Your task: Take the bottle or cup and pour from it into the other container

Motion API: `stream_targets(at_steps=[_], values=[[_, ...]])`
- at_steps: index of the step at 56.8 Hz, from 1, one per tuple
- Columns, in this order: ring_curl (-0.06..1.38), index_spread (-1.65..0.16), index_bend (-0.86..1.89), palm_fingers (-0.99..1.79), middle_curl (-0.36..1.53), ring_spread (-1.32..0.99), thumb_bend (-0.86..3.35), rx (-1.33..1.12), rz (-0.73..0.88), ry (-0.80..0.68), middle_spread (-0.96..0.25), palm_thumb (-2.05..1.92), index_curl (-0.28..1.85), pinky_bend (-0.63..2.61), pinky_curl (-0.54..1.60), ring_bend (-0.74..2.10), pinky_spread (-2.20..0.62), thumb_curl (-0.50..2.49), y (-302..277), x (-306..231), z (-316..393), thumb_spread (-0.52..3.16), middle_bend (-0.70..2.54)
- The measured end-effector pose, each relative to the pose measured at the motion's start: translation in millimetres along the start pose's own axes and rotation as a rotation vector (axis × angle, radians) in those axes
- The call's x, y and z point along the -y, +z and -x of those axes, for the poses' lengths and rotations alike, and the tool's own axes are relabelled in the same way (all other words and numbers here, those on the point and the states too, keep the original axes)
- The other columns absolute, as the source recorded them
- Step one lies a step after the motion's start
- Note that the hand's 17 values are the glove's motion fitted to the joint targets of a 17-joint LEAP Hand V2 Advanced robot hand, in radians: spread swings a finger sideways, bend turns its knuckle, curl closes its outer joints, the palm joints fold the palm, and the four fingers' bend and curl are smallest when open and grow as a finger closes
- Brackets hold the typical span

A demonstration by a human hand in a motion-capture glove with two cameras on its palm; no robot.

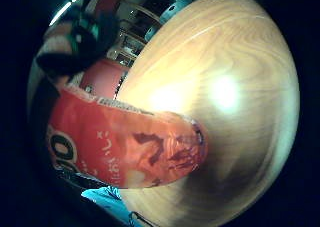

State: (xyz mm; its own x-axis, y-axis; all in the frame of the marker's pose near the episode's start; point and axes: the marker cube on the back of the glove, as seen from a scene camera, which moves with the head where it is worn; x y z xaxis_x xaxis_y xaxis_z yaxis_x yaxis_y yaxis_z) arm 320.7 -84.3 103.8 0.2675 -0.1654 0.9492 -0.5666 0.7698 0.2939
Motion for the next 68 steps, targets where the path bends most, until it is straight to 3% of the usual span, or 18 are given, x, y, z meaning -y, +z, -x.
stream_targets(at_steps=[8,20,39,45,53,57,61,68], values=[[0.32,-0.16,0.19,1.11,0.38,-0.05,0.02,0.015,-0.028,0.007,0.01,0.99,0.32,0.57,0.26,0.55,0.02,0.47,7.3,1.4,0.7,0.72,0.34],[0.38,-0.12,0.18,1.20,0.43,-0.14,-0.03,-0.177,0.097,-0.034,-0.03,1.04,0.39,0.58,0.32,0.51,-0.15,0.57,38.3,-2.5,24.8,0.40,0.34],[0.42,-0.10,0.18,1.21,0.47,-0.16,-0.04,-0.924,0.407,-0.343,-0.05,1.04,0.44,0.54,0.35,0.48,-0.18,0.64,151.8,-43.1,88.0,0.25,0.33],[0.43,-0.10,0.18,1.22,0.48,-0.16,-0.04,-1.153,0.511,-0.440,-0.05,1.04,0.46,0.53,0.36,0.48,-0.18,0.65,161.0,-23.6,126.5,0.23,0.33],[0.44,-0.09,0.18,1.22,0.49,-0.16,-0.04,-1.790,0.577,-0.735,-0.04,1.03,0.47,0.52,0.37,0.47,-0.18,0.67,190.0,-14.0,137.8,0.22,0.33],[0.45,-0.09,0.18,1.22,0.50,-0.16,-0.04,-1.858,0.631,-0.779,-0.04,1.03,0.47,0.52,0.37,0.47,-0.18,0.67,235.0,-36.8,136.7,0.21,0.33],[0.45,-0.09,0.18,1.23,0.50,-0.16,-0.04,-2.014,0.755,-0.944,-0.05,1.03,0.48,0.52,0.38,0.47,-0.19,0.68,262.5,-54.0,130.6,0.21,0.32],[0.46,-0.10,0.18,1.22,0.50,-0.17,-0.04,-2.221,0.798,-1.051,-0.05,1.02,0.48,0.50,0.38,0.47,-0.20,0.68,305.7,-85.1,114.6,0.20,0.32]])
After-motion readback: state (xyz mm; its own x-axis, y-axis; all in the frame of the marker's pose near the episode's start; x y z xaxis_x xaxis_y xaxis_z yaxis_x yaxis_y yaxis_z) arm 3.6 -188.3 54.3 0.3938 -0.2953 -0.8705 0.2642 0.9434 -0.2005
